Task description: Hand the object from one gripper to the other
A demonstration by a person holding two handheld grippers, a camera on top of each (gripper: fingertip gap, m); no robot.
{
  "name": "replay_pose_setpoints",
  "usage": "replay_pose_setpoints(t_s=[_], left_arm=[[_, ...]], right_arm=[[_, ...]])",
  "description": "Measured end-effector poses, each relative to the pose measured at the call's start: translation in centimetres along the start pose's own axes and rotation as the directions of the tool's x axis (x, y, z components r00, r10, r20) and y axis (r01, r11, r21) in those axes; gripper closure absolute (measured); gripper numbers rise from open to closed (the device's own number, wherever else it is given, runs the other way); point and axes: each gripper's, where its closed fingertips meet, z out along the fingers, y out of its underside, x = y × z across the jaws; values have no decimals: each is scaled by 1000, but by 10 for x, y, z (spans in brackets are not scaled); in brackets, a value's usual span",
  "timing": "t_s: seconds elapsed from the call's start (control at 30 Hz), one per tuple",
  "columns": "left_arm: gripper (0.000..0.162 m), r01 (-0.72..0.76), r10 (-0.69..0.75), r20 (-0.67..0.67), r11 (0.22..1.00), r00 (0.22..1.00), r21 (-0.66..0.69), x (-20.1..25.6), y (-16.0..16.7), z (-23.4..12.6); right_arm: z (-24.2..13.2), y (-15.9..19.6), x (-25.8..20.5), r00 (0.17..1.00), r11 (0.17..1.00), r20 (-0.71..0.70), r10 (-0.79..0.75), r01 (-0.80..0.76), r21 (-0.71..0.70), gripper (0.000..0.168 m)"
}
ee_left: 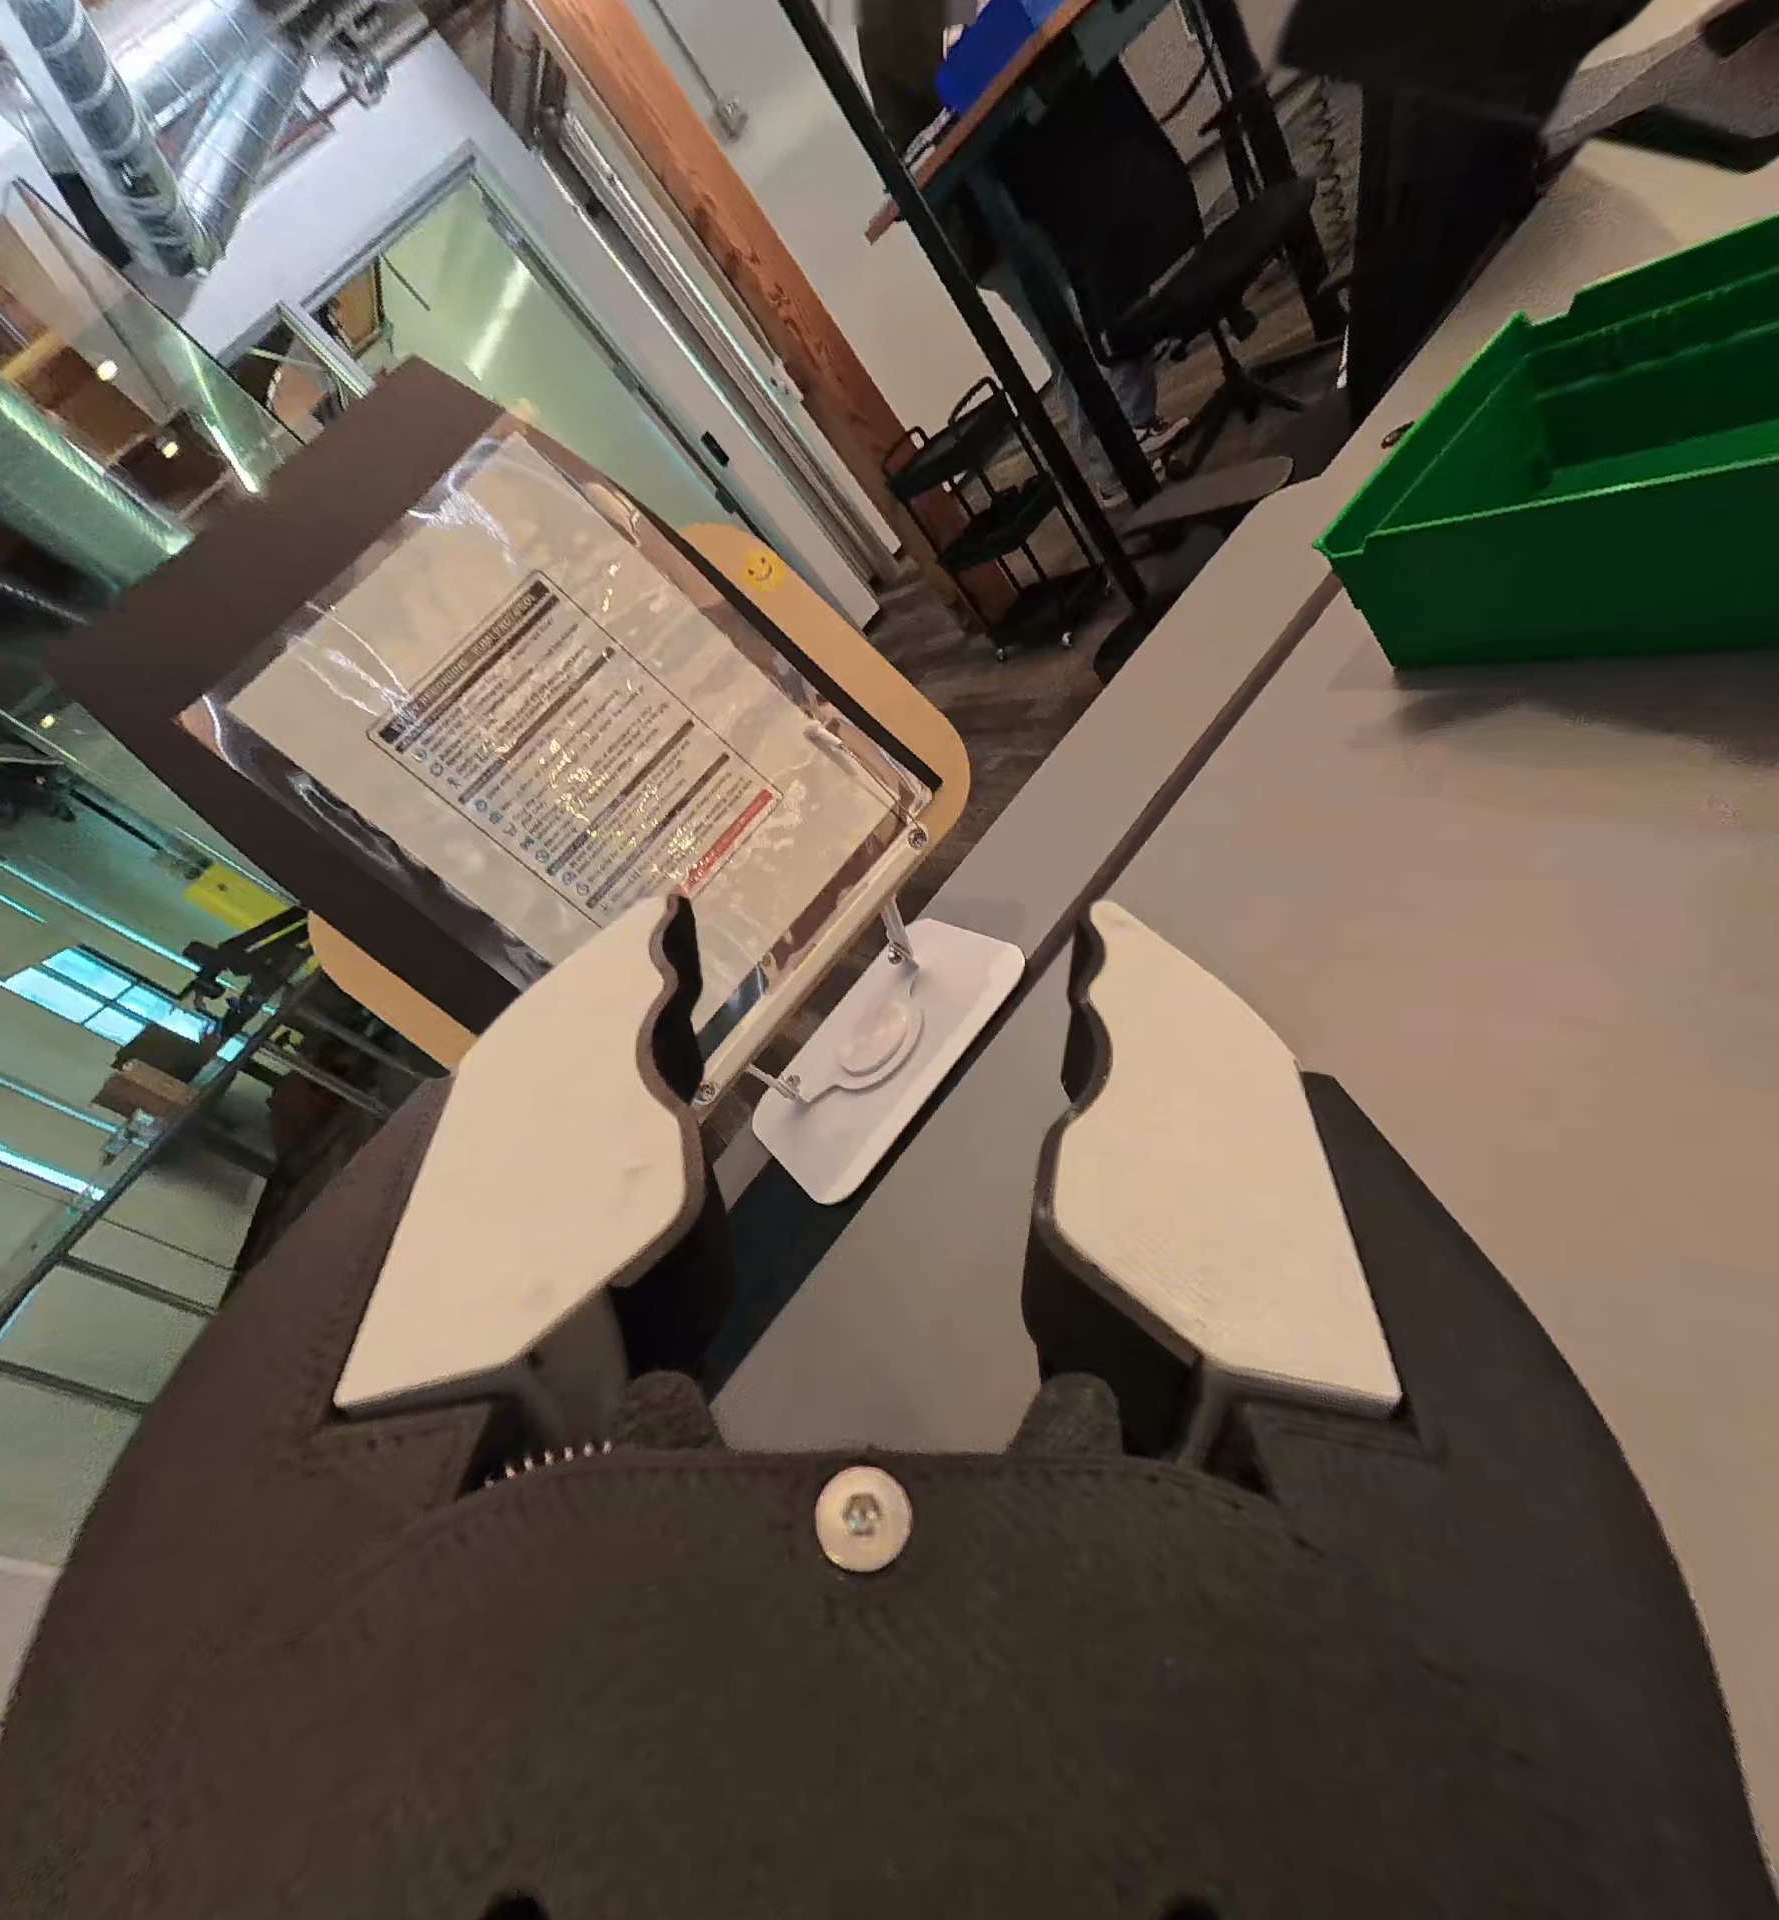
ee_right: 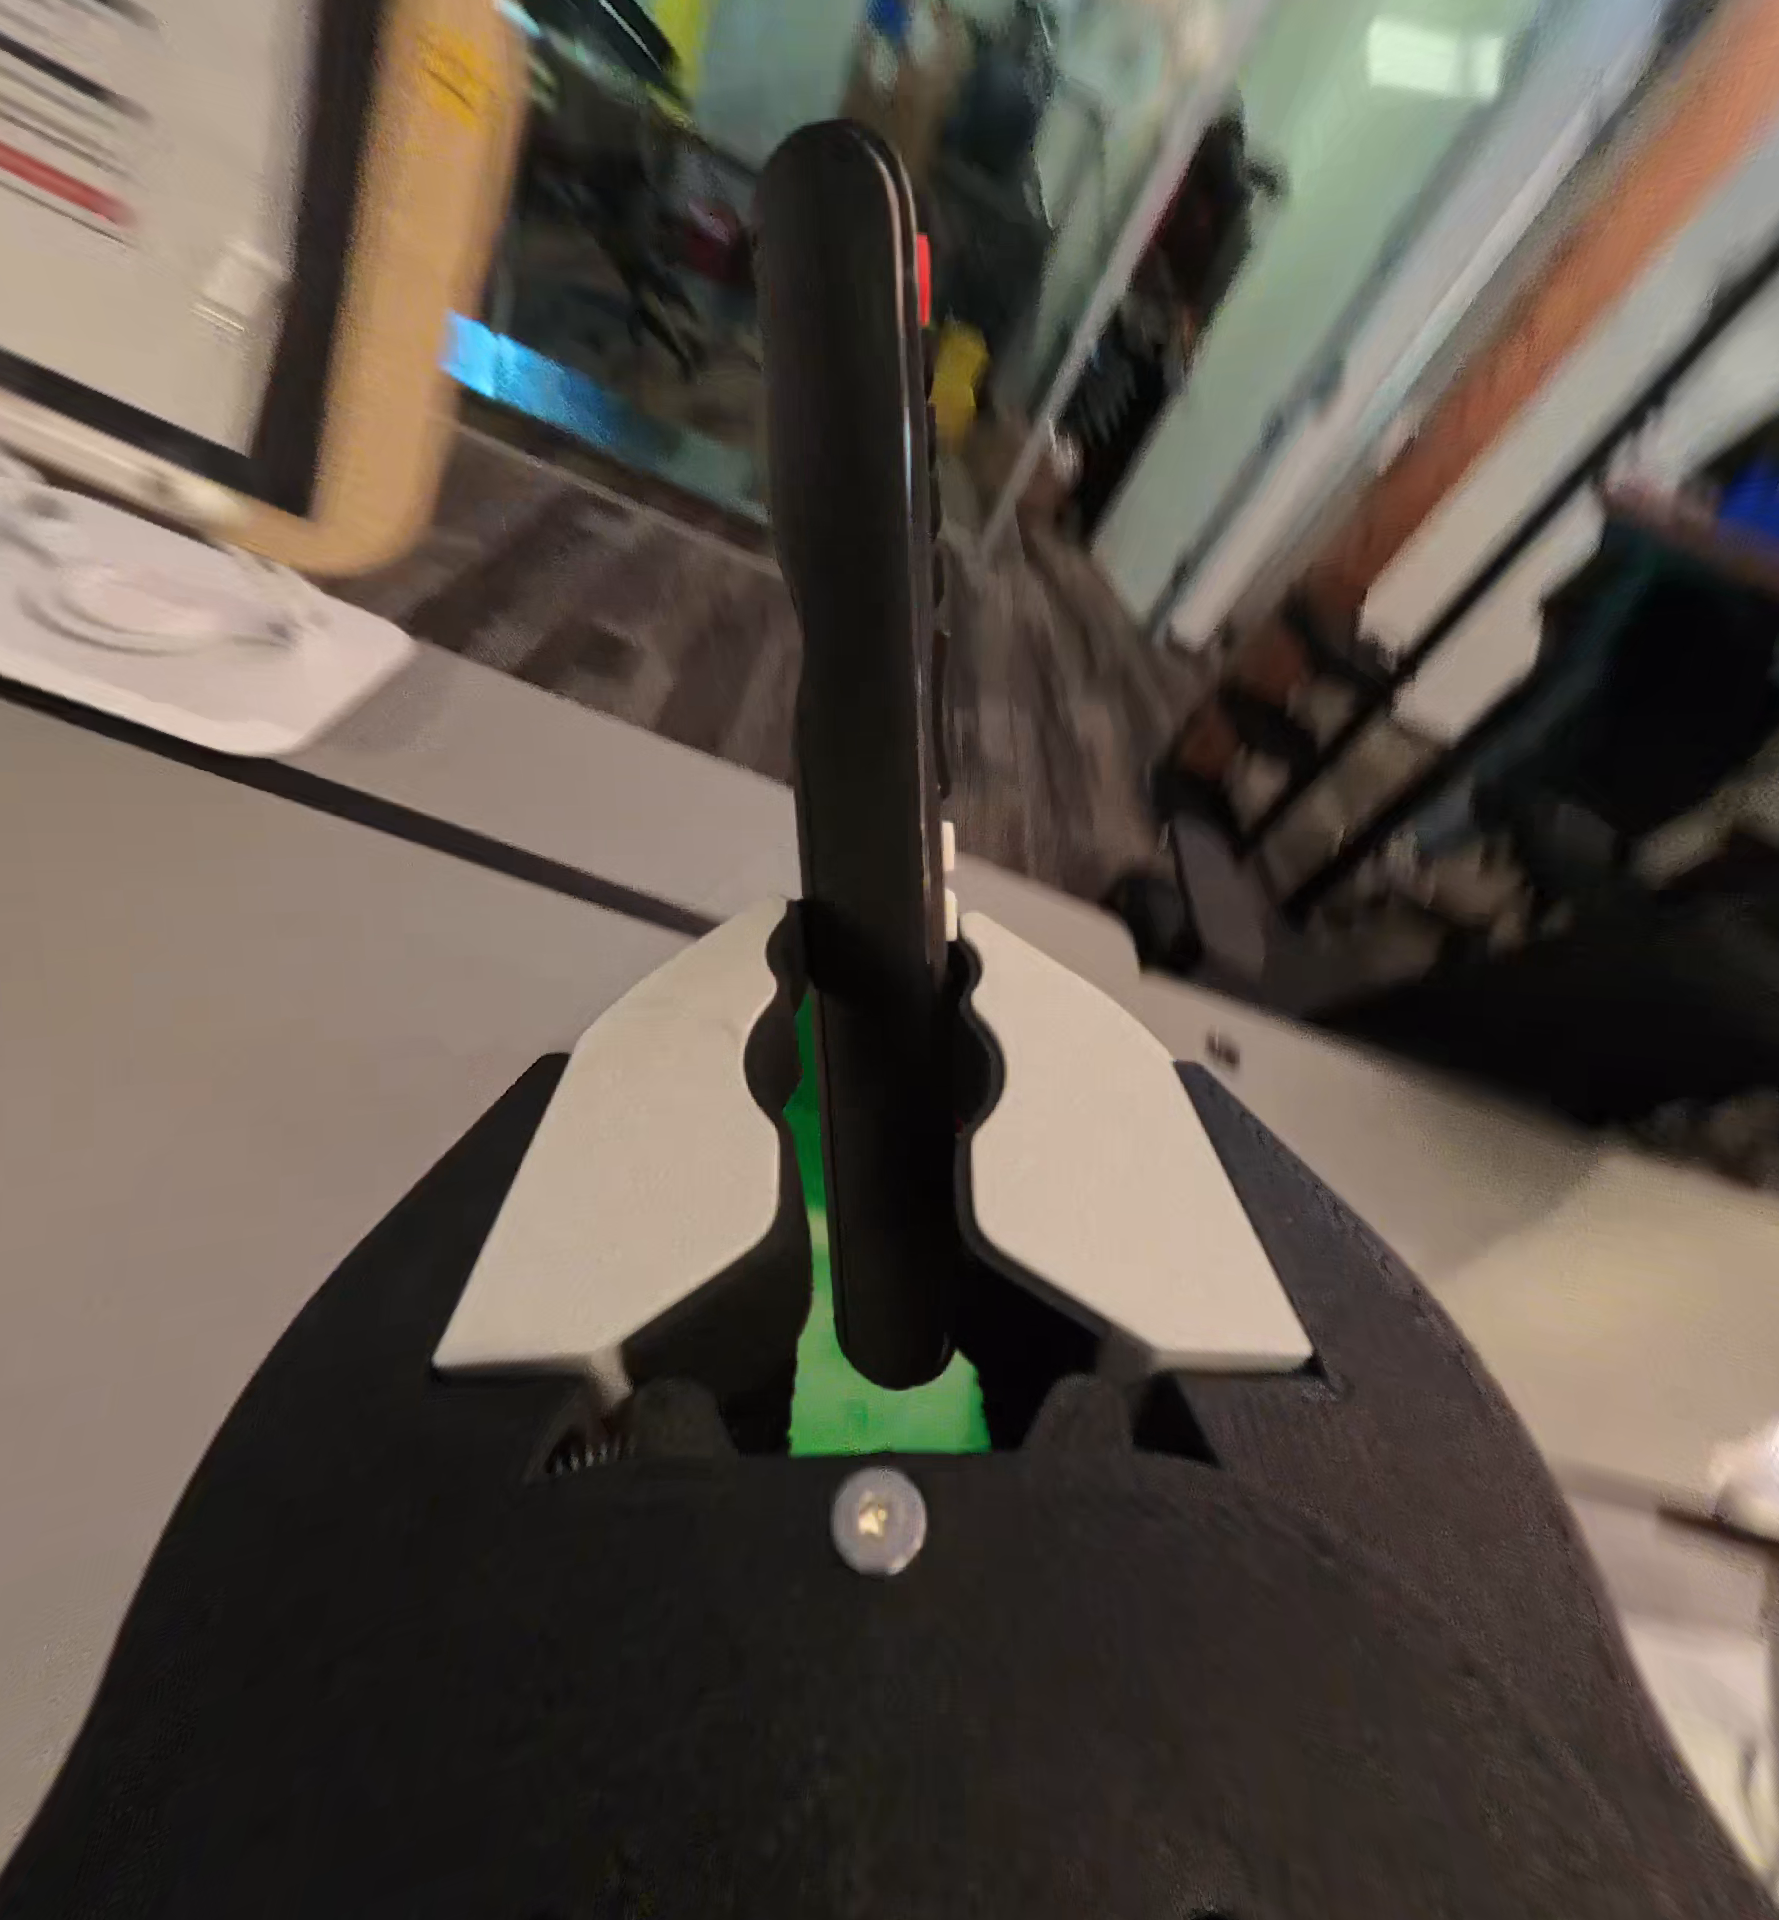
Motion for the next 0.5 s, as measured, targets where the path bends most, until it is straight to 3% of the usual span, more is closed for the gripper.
replay_pose_setpoints(t_s=[0.1, 0.23, 0.5], left_arm=[[93, -1, 0, -23, 1000, 1000, -25, 5, 2, 1], [94, 22, -24, -50, 999, 998, -40, 8, 3, 1], [100, 125, -129, -24, 985, 991, -119, -16, 23, -9]], right_arm=[[17, 86, 43, 985, 953, -56, 164, -173, -249, 142], [31, 173, 53, 963, 825, -118, 242, -268, -497, 142], [27, 256, 50, 960, 619, -198, 197, -278, -735, 140]])
